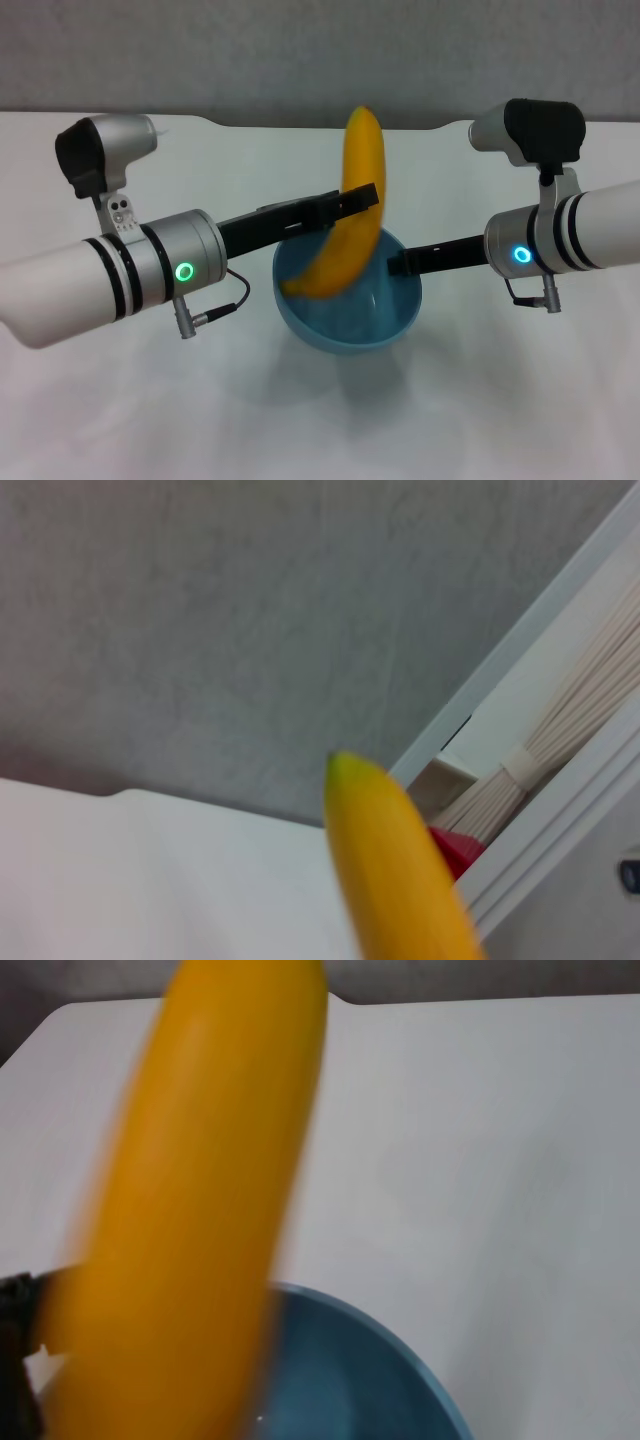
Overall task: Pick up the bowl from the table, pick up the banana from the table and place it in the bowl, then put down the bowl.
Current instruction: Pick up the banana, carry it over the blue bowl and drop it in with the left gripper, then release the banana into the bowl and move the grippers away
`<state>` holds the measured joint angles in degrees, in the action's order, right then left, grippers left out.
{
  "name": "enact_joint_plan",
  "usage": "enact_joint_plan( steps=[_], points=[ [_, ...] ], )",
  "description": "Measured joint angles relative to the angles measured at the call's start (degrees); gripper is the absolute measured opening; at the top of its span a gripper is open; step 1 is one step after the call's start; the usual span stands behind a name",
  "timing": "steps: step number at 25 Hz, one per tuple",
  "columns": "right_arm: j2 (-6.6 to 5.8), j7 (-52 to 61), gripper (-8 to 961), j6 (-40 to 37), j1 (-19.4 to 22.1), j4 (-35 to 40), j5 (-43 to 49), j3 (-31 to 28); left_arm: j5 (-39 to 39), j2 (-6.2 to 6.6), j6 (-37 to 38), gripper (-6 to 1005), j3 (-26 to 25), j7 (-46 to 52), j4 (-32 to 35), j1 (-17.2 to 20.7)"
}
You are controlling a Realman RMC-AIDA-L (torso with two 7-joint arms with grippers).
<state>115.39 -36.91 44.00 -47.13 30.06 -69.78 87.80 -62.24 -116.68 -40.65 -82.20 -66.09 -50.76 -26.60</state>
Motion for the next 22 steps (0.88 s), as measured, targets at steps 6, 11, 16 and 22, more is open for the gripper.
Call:
enact_joint_plan(
  steps=[6,11,16,22],
  points=[
    [0.00,0.1,56,-0.1,0.5,0.0,0.1,-0.1,2.3,0.06,-0.6,646,-0.2,-2.0,1.4,0.1],
    [-0.05,0.1,57,-0.1,0.6,0.0,0.1,-0.1,2.5,0.14,-0.7,834,-0.2,-2.1,1.6,0.0],
    [-0.08,0.1,57,-0.1,0.7,0.0,0.4,-0.1,2.1,0.31,-0.4,892,-1.9,-2.8,1.6,0.1],
    [-0.10,0.1,58,-0.1,1.2,0.0,0.4,-0.1,2.1,0.33,-0.6,893,-3.6,-4.3,1.6,0.6]
  ],
)
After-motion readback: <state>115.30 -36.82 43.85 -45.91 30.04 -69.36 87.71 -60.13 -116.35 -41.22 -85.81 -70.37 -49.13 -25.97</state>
